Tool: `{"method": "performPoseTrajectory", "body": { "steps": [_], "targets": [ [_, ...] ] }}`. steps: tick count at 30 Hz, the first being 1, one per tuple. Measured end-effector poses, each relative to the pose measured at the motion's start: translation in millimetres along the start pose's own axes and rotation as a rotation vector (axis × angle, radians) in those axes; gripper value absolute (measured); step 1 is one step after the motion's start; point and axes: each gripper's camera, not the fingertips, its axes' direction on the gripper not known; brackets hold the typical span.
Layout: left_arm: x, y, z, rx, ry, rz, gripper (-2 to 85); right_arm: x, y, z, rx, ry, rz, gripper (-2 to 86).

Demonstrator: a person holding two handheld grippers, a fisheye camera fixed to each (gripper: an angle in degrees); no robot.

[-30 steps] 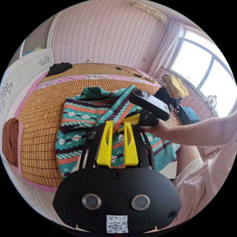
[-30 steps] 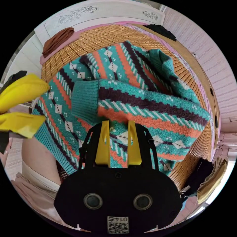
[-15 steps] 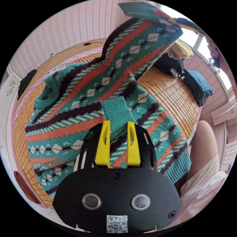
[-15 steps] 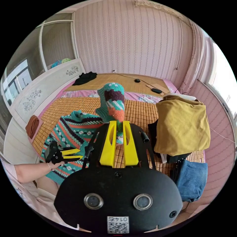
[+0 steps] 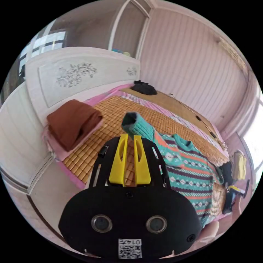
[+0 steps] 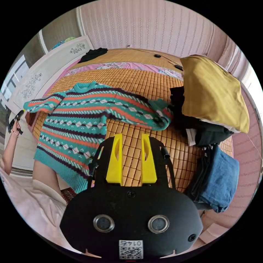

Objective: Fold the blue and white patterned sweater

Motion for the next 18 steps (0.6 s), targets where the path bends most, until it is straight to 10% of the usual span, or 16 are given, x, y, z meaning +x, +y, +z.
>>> {"method": "performPoseTrajectory", "body": {
  "steps": [12, 18],
  "targets": [
    [-55, 140, 10, -0.398, 0.263, -0.065, 7.9, -91, 102, 94, -0.353, -0.304, -0.003, 10.5],
    [-54, 111, 8, -0.255, 0.142, 0.006, 8.0, -98, 105, 106, -0.402, -0.271, -0.001, 4.2]
  ]
}}
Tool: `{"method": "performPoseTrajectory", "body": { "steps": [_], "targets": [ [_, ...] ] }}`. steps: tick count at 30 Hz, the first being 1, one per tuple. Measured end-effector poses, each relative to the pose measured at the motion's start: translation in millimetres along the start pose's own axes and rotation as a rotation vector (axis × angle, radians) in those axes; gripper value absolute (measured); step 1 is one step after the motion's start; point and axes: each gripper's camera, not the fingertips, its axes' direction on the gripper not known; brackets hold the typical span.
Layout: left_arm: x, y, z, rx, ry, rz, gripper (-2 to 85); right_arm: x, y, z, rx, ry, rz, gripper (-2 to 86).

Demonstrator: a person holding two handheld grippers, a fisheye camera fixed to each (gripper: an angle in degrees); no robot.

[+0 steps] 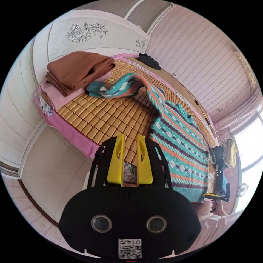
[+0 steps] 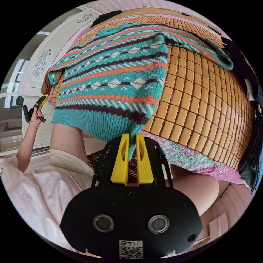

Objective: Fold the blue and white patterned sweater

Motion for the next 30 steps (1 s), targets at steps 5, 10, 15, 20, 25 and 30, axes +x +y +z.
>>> {"method": "performPoseTrajectory", "body": {
  "steps": [5, 10, 15, 20, 25, 30],
  "targets": [
    [29, -67, -5, 0.122, -0.296, 0.337, 11.4, -11, -7, 5, -0.032, 0.066, 0.015, 3.2],
    [61, -103, 58, -0.088, -0.403, 0.59, 9.7, -26, -20, 16, -0.085, 0.157, 0.041, 3.0],
    [57, -129, 70, -0.108, -0.493, 0.306, 2.2, -40, -26, 24, -0.118, 0.231, 0.033, 3.0],
    [89, -101, -46, 0.527, -0.466, 0.495, 1.2, -46, -25, 25, -0.125, 0.228, 0.039, 3.4],
    [45, -77, -4, 0.301, -0.548, 0.368, 3.3, -55, -20, 29, -0.114, 0.248, 0.032, 4.7],
    [11, -47, 12, 0.065, -0.361, 0.283, 6.8, -52, -10, 9, -0.068, 0.165, -0.006, 8.7]
  ]
}}
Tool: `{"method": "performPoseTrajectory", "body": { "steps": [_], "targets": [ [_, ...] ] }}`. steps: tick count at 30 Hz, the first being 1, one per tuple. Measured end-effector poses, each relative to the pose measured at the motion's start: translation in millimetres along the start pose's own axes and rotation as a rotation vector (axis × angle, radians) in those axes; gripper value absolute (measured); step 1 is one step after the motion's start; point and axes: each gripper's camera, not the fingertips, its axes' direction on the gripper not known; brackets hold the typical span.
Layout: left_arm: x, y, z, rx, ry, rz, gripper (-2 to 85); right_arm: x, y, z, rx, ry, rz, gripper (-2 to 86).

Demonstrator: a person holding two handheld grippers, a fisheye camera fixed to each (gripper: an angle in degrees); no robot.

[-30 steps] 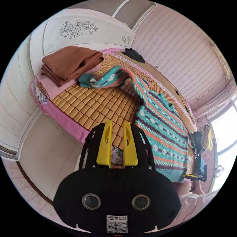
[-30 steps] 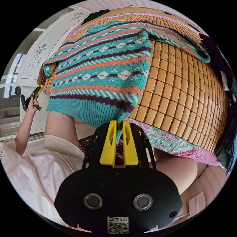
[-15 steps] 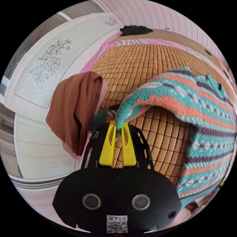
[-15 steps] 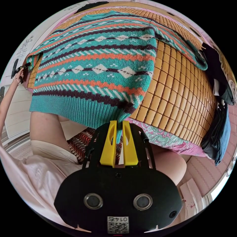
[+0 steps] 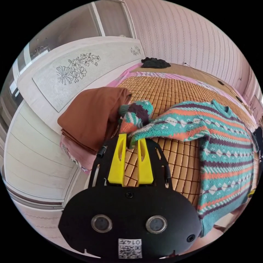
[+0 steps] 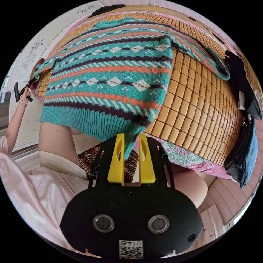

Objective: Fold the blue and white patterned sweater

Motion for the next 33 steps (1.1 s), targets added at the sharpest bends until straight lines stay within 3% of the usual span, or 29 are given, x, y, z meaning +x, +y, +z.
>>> {"method": "performPoseTrajectory", "body": {
  "steps": [3, 7, 13, 22, 24, 28, 33],
  "targets": [
    [5, 16, -19, 0.031, 0.037, 0.034, 6.3, 22, 2, -20, 0.055, -0.036, 0.024, 10.8],
    [-6, 34, -26, 0.039, 0.022, -0.065, 5.8, 62, -16, -58, 0.17, 0.096, 0.082, 11.1],
    [-25, 50, -18, -0.086, 0.103, -0.185, 5.8, 118, -84, -99, 0.266, 0.295, 0.157, 12.8],
    [42, 63, -6, -0.217, 0.36, -0.128, 6.5, 166, -191, -66, 0.183, 0.549, 0.21, 10.7],
    [56, 66, 5, -0.284, 0.378, -0.093, 6.8, 173, -188, -62, 0.176, 0.513, 0.207, 7.2],
    [63, 63, 14, -0.315, 0.395, -0.073, 6.9, 164, -109, -119, 0.442, 0.592, 0.352, 4.4],
    [62, 49, 17, -0.307, 0.456, -0.055, 8.2, 171, -31, -109, 0.362, 0.567, 0.401, 6.1]
  ]
}}
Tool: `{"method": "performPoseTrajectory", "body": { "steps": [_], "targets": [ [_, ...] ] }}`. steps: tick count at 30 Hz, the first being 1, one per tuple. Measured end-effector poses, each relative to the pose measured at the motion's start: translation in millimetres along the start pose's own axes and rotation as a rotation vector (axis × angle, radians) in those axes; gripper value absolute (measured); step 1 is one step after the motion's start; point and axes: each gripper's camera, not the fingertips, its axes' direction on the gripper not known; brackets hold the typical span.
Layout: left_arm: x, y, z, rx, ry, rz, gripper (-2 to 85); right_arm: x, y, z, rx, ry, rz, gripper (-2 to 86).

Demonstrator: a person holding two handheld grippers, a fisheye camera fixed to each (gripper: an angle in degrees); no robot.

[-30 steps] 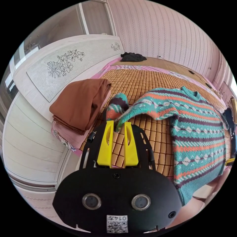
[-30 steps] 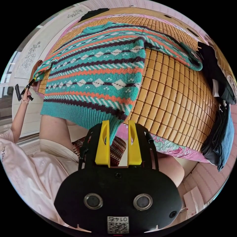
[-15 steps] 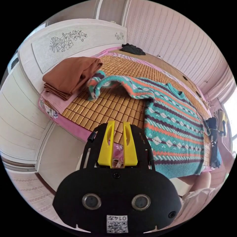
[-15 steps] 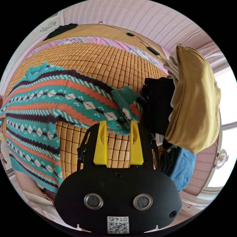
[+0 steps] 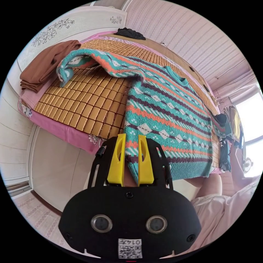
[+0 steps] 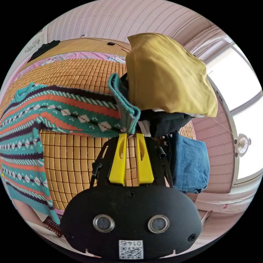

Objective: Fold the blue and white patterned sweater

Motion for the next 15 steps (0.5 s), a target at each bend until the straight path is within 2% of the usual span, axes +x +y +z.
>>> {"method": "performPoseTrajectory", "body": {
  "steps": [3, 6, 10, 15],
  "targets": [
    [-1, -2, -5, -0.016, 0.034, 0.036, 9.5, 9, 46, -20, 0.023, -0.042, 0.037, 7.2],
    [-5, 3, -6, -0.021, 0.052, 0.062, 10.3, -5, 93, -42, 0.034, -0.204, 0.003, 8.5],
    [-9, 4, 8, -0.078, 0.06, 0.082, 11.4, -72, 161, -50, -0.022, -0.563, -0.137, 10.0],
    [-5, -15, 33, -0.2, 0.075, 0.097, 10.8, -150, 201, -40, -0.1, -0.687, -0.281, 11.8]
  ]
}}
